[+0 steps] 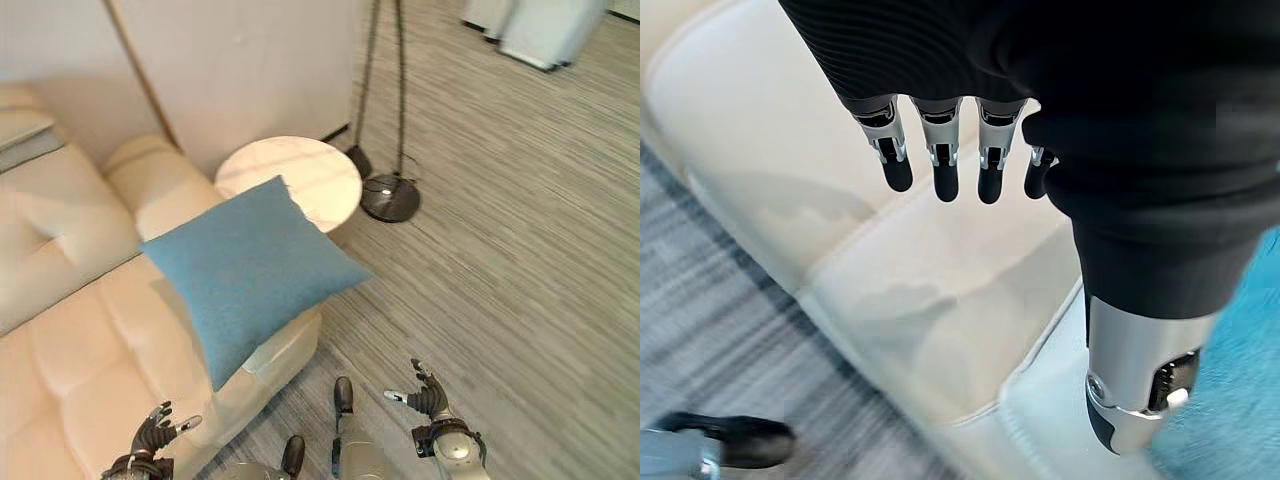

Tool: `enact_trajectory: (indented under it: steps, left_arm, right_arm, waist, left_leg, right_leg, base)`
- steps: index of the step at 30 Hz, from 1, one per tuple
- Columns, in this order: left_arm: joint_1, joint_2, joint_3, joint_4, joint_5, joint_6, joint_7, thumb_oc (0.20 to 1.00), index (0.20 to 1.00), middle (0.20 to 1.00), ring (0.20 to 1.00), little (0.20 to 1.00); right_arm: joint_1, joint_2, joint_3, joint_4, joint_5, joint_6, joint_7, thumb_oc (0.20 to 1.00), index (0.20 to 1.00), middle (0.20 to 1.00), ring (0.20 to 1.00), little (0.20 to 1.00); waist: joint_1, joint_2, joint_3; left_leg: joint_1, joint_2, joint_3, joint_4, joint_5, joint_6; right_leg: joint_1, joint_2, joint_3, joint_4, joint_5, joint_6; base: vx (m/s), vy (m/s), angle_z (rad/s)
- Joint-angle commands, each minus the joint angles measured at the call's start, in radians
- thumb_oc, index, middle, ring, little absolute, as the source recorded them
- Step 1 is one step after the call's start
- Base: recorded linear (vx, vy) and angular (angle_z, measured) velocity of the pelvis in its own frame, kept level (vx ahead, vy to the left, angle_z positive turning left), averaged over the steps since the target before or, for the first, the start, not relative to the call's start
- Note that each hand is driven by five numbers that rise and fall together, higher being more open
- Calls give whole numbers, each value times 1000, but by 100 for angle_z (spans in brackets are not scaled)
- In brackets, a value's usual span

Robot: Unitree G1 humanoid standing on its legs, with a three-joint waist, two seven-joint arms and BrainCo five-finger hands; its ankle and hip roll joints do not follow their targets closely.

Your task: Pick up all the scattered cushions and arrange them neatly on the sofa.

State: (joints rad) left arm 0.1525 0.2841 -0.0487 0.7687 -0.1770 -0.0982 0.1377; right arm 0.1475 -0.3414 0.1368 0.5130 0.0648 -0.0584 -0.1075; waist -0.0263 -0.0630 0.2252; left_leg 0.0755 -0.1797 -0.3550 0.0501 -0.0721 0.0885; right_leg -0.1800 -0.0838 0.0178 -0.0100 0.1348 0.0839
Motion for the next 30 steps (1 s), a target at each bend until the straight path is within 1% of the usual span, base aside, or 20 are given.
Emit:
enact_trajectory:
  steps: [1, 3, 4, 5, 6, 7, 8, 9, 10, 11, 12, 14, 16, 17, 18, 20, 21, 24, 28, 30]
  left_arm:
    - [3, 30, 0, -36, -23, -41, 5, 1000, 1000, 1000, 1000, 1000]
    - [-3, 31, 4, -41, -35, -43, 7, 1000, 1000, 1000, 1000, 1000]
    - [-4, 31, 4, -41, -35, -43, 7, 1000, 1000, 1000, 1000, 1000]
    - [-9, 41, 15, -61, -46, -46, 10, 1000, 1000, 1000, 1000, 1000]
    - [-9, 41, 15, -61, -46, -46, 10, 1000, 1000, 1000, 1000, 1000]
    - [-21, 57, 18, -79, -47, -47, 12, 1000, 1000, 1000, 1000, 1000]
    - [-21, 57, 18, -79, -47, -47, 12, 1000, 1000, 1000, 1000, 1000]
    - [-27, 71, 22, -95, -42, -48, 10, 1000, 1000, 1000, 1000, 1000]
    - [-34, 79, 23, -99, -39, -49, 11, 1000, 1000, 1000, 1000, 1000]
    - [-41, 87, 26, -109, -36, -50, 14, 1000, 1000, 1000, 1000, 1000]
    - [-41, 87, 26, -110, -36, -50, 14, 1000, 1000, 1000, 1000, 1000]
    - [-43, 99, 35, -133, -34, -50, 16, 1000, 1000, 1000, 1000, 1000]
    - [-35, 100, 52, -147, -46, -53, 20, 1000, 1000, 1000, 1000, 1000]
    - [-30, 97, 60, -151, -58, -54, 17, 1000, 1000, 1000, 1000, 1000]
    - [-27, 98, 66, -146, -65, -53, 15, 1000, 1000, 1000, 1000, 1000]
    - [-25, 101, 69, -148, -74, -52, 16, 1000, 1000, 1000, 1000, 1000]
    - [-34, 116, 73, -158, -83, -54, 18, 1000, 1000, 1000, 1000, 1000]
    - [-46, 131, 69, -163, -86, -54, 19, 1000, 1000, 1000, 1000, 1000]
    - [-103, 161, 42, -174, -96, -51, 23, 1000, 1000, 1000, 1000, 1000]
    - [-192, 179, -8, -177, -117, -59, 34, 1000, 1000, 1000, 1000, 1000]
  right_arm:
    - [-41, -54, -57, -41, 36, -52, 0, 1000, 1000, 1000, 1000, 1000]
    - [-42, -64, -64, -40, 45, -59, -2, 1000, 1000, 1000, 1000, 1000]
    - [-43, -64, -64, -40, 45, -60, -2, 1000, 1000, 1000, 1000, 1000]
    - [-41, -72, -74, -47, 58, -56, -2, 1000, 1000, 1000, 1000, 1000]
    - [-41, -72, -74, -47, 58, -56, -2, 1000, 1000, 1000, 1000, 1000]
    - [-26, -79, -86, -43, 65, -53, -7, 1000, 1000, 1000, 1000, 1000]
    - [-26, -79, -86, -43, 66, -53, -7, 1000, 1000, 1000, 1000, 1000]
    - [-19, -92, -102, -50, 64, -50, -9, 1000, 1000, 1000, 1000, 1000]
    - [-17, -100, -110, -55, 63, -49, -11, 1000, 1000, 1000, 1000, 1000]
    - [-17, -108, -120, -64, 60, -48, -15, 1000, 1000, 1000, 1000, 1000]
    - [-17, -108, -120, -64, 60, -47, -15, 1000, 1000, 1000, 1000, 1000]
    - [-22, -121, -135, -82, 67, -48, -18, 1000, 1000, 1000, 1000, 1000]
    - [-36, -131, -143, -111, 86, -46, -13, 1000, 1000, 1000, 1000, 1000]
    - [-49, -136, -145, -127, 108, -48, -5, 1000, 1000, 1000, 1000, 1000]
    - [-61, -142, -142, -131, 116, -46, -2, 1000, 1000, 1000, 1000, 1000]
    - [-77, -146, -137, -131, 123, -43, 1, 1000, 1000, 1000, 1000, 1000]
    - [-116, -159, -123, -125, 135, -41, 4, 1000, 1000, 1000, 1000, 1000]
    - [-146, -166, -107, -112, 144, -39, 4, 1000, 1000, 1000, 1000, 1000]
    - [-224, -188, -57, -57, 162, -24, 4, 1000, 1000, 1000, 1000, 1000]
    - [-323, -188, 4, 32, 202, -13, 7, 1000, 1000, 1000, 1000, 1000]
  waist:
    - [-4, 24, -35]
    - [-9, 30, -31]
    - [-11, 27, -33]
    - [-17, 20, -36]
    - [-16, 20, -36]
    - [-23, 12, -40]
    - [-23, 12, -40]
    - [-25, 7, -47]
    - [-28, 2, -51]
    - [-30, -2, -54]
    - [-30, -3, -54]
    - [-29, -6, -55]
    - [-19, -8, -56]
    - [-10, -9, -64]
    - [-2, -9, -71]
    - [5, -12, -76]
    - [21, -19, -80]
    - [31, -25, -81]
    - [46, -34, -70]
    - [53, -31, -42]
  left_leg:
    - [25, 130, 190, 141, -75, -134]
    - [-24, 158, 226, 247, -31, -162]
    - [-28, 155, 225, 245, -27, -161]
    - [-78, 194, 314, 329, 13, -175]
    - [-79, 194, 315, 331, 11, -175]
    - [-110, 243, 412, 319, 12, -164]
    - [-109, 243, 412, 320, 11, -164]
    - [-117, 264, 475, 239, -8, -154]
    - [-127, 273, 506, 205, -10, -154]
    - [-141, 286, 539, 171, 2, -159]
    - [-140, 285, 538, 169, 3, -159]
    - [-154, 298, 576, 134, 36, -169]
    - [-152, 294, 566, 131, 37, -172]
    - [-130, 283, 552, 101, 36, -172]
    - [-100, 276, 554, 69, 35, -173]
    - [-86, 271, 553, 50, 38, -171]
    - [-74, 268, 554, 27, 42, -169]
    - [-64, 269, 566, 4, 47, -169]
    - [-72, 270, 567, -37, 64, -172]
    - [-112, 272, 556, -61, 87, -176]
  right_leg:
    - [-19, -18, -66, 119, -66, 57]
    - [17, -11, -80, 118, -91, 39]
    - [14, -14, -81, 117, -89, 39]
    - [53, -16, -104, 111, -117, 18]
    - [53, -15, -103, 111, -117, 18]
    - [91, -20, -132, 96, -143, 5]
    - [92, -20, -132, 95, -144, 5]
    - [116, -21, -155, 77, -155, 4]
    - [128, -24, -167, 68, -158, 5]
    - [141, -27, -179, 58, -164, 8]
    - [142, -28, -179, 57, -164, 8]
    - [161, -20, -190, 53, -175, 5]
    - [182, -11, -185, 55, -184, 2]
    - [198, -5, -186, 51, -187, 2]
    - [213, -2, -183, 44, -189, 5]
    - [218, -1, -180, 36, -187, 6]
    - [222, 1, -183, 29, -190, 8]
    - [220, 2, -186, 25, -191, 9]
    - [200, 7, -203, 16, -189, 11]
    - [139, 10, -209, 19, -180, 11]
  base:
    - [329, -293, 140]
    - [136, -148, 95]
    - [152, -183, 59]
    - [93, -114, 30]
    - [194, -218, 39]
    - [97, -102, 26]
    - [200, -157, 34]
    - [150, -67, 44]
    - [186, -82, 62]
    - [85, -28, 63]
    - [82, -23, 54]
    - [147, -15, 43]
    - [186, 6, 5]
    - [198, 29, -24]
    - [198, 29, -25]
    - [157, 18, -18]
    - [192, 14, -9]
    - [89, 2, 8]
    - [14, -21, 9]
    - [-137, -45, 13]
